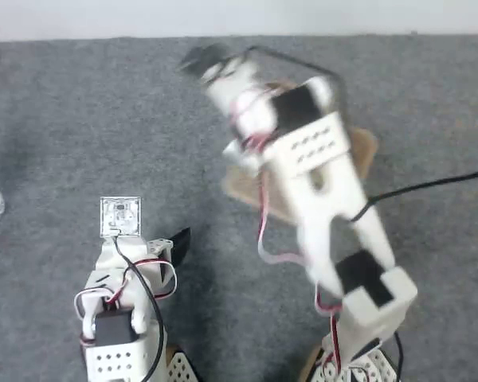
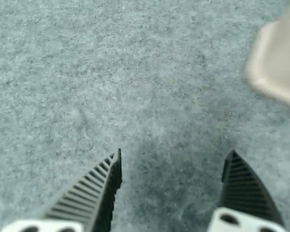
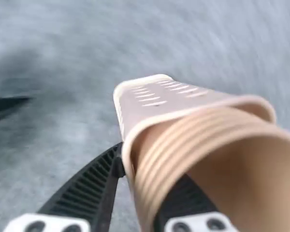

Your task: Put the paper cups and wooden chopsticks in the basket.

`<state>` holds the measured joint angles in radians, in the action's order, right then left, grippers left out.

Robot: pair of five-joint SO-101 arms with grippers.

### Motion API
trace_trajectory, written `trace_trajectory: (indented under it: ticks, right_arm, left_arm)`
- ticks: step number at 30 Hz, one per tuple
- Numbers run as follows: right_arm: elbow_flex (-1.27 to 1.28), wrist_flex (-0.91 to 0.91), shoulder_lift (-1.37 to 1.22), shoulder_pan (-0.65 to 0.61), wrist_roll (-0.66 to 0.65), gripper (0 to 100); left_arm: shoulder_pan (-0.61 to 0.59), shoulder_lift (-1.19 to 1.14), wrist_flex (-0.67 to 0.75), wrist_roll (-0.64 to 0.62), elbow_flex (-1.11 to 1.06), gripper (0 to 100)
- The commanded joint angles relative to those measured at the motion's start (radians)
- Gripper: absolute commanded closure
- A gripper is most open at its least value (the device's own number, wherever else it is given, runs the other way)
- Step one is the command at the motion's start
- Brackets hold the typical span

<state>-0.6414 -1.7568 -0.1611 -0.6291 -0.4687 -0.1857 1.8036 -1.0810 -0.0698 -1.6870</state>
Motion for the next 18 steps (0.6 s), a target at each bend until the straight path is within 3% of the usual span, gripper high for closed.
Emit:
trace_trajectory:
  ticks: [1,14,18]
  right_arm:
    - [0.003,-0.03,0.09,-0.082,-0.026,99.1]
    - [0.224,0.016,0.104,-0.104,-0.025,98.2]
    - [0.16,0.012,0.147,-0.104,0.084,80.0]
  left_arm:
    - [0.005,0.012,0.015,-0.011,0.005,68]
    - [0.005,0.011,0.015,-0.011,0.005,68]
    - [0.005,0.011,0.015,-0.011,0.005,68]
